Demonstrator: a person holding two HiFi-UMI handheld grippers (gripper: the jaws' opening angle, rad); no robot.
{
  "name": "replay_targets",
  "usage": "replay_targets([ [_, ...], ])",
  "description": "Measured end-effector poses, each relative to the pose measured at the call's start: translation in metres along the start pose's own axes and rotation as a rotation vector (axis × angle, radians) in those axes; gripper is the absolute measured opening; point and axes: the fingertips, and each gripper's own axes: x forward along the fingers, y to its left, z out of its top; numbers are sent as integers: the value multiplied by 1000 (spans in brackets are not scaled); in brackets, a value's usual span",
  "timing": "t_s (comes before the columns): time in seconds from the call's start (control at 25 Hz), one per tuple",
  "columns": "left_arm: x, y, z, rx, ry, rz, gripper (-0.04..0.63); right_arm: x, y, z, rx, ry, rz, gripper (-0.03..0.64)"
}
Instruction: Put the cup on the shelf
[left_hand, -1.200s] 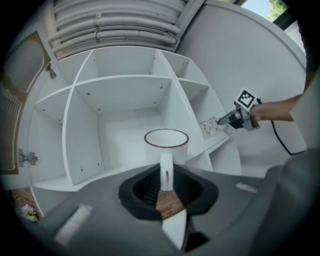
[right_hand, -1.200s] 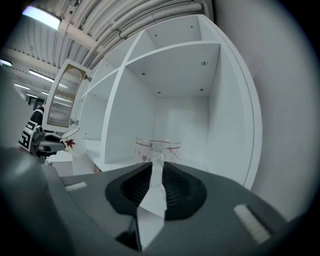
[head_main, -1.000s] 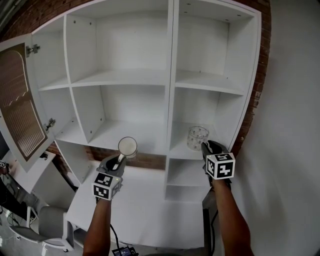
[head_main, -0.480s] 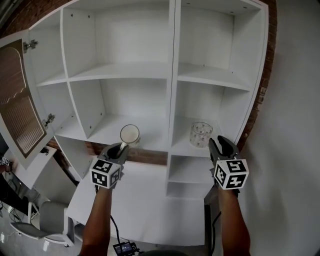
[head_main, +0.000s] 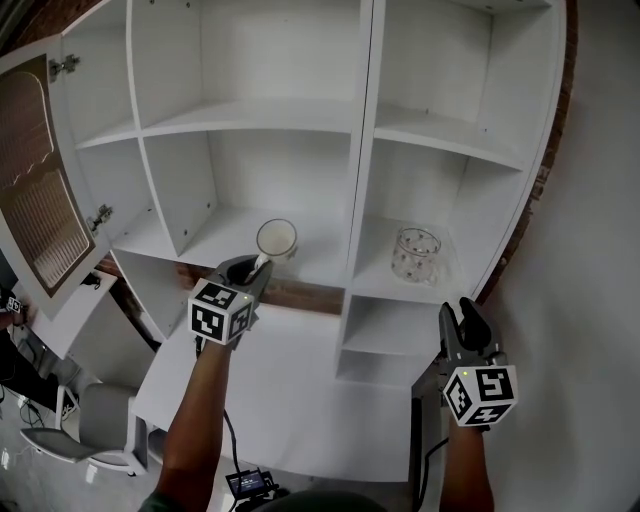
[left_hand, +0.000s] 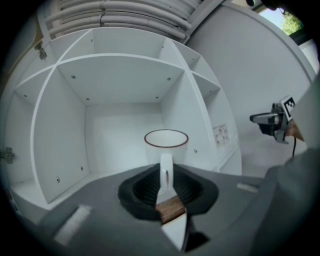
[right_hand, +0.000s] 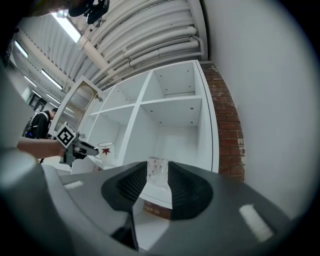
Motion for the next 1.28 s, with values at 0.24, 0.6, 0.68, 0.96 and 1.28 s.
replay_targets([
  [0.24, 14, 0, 1, -31, 17, -32, 64, -25, 4, -27, 27, 42, -5, 135],
  [0.6, 27, 7, 8, -34, 19, -29, 74, -47, 4, -62, 48, 114, -19, 133],
  [0.68, 32, 9, 10, -29, 19, -24, 76, -49, 5, -69, 52, 125, -21, 133],
  [0.96, 45, 15, 11, 4, 43, -19, 89, -54, 13, -90, 52, 174, -11, 133],
  [1.28, 51, 17, 12, 34, 25, -29, 95, -57, 19, -103, 51, 199, -9, 133],
])
